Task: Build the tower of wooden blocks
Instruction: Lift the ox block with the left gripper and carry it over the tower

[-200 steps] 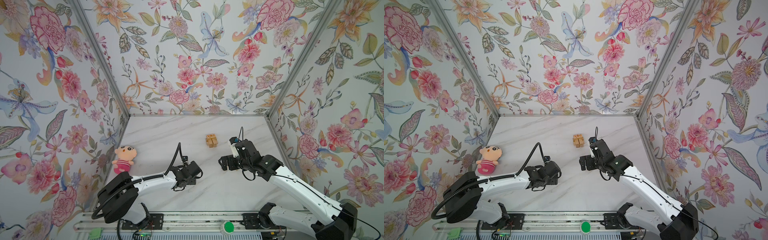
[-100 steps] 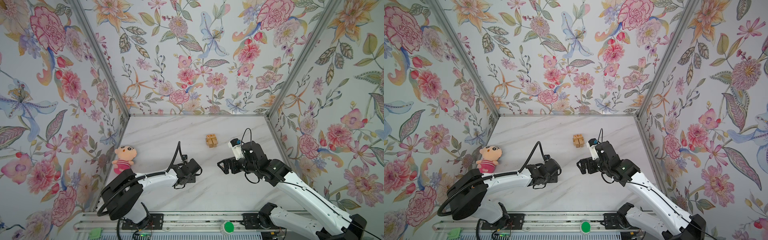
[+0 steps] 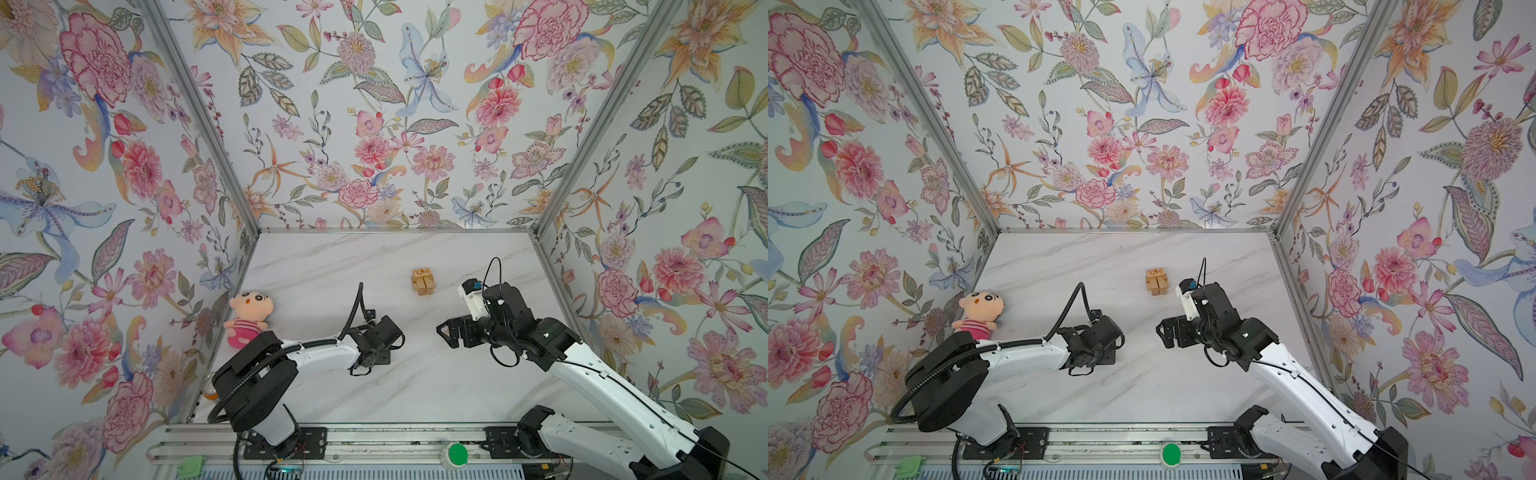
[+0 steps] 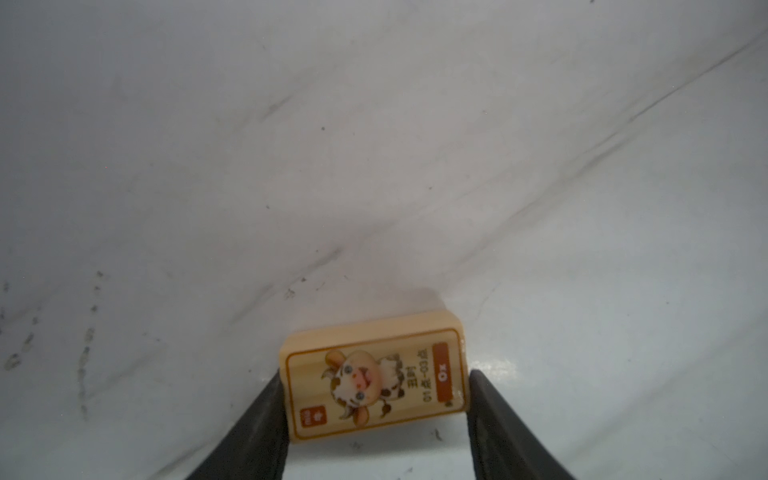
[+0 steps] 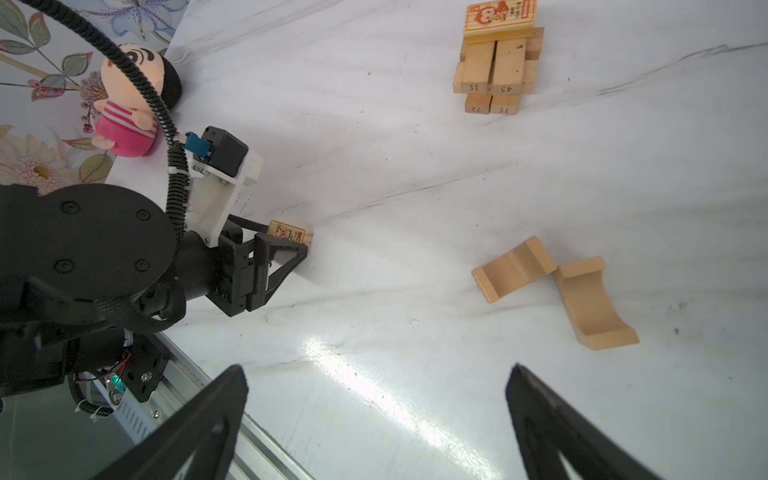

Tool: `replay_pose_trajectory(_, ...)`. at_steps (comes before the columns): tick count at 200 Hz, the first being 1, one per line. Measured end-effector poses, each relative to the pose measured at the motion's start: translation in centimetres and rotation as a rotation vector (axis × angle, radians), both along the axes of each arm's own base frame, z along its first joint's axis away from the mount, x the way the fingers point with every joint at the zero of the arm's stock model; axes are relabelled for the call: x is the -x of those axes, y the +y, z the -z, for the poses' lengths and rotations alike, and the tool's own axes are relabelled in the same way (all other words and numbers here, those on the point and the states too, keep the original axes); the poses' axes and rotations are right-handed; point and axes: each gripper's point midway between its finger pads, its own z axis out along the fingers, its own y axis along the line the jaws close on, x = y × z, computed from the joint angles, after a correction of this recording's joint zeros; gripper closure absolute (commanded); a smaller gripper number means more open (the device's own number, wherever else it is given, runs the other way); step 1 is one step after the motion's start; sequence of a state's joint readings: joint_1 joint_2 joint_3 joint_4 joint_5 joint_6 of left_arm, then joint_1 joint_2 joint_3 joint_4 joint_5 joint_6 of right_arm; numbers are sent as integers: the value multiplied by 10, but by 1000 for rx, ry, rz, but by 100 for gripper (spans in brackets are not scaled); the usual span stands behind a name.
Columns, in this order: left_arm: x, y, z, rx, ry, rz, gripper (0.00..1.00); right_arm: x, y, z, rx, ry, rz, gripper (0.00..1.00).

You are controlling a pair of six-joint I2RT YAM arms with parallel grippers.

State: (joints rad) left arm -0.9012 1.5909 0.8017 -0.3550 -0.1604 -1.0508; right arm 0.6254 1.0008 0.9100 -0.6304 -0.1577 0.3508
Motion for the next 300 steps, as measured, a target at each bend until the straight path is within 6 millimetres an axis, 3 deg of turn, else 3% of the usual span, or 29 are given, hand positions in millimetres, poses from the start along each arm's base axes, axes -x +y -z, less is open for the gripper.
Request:
replay_pose_trajectory(68, -6, -4, -8, -15, 3, 14, 49, -2, -6, 2, -4, 5, 16, 1)
replay_pose_trajectory(144, -45, -42, -51, 5, -51, 63, 50, -4, -17, 21, 8, 31, 53, 1)
replay_pose_trajectory(190, -85, -70, -70, 9, -88, 83, 50, -11, -30, 15, -1, 9, 105, 1)
replay_pose_trajectory(249, -154, -126, -107, 43, -172, 121, 50, -22, -47, 12, 14, -11, 171, 1)
replay_pose_trajectory(270, -163, -127, -112, 15, -161, 124, 50, -25, -51, 11, 19, -19, 186, 1)
replay_pose_trajectory(300, -200, -153, -127, 46, -217, 118, 50, -29, -57, 11, 30, -25, 212, 1)
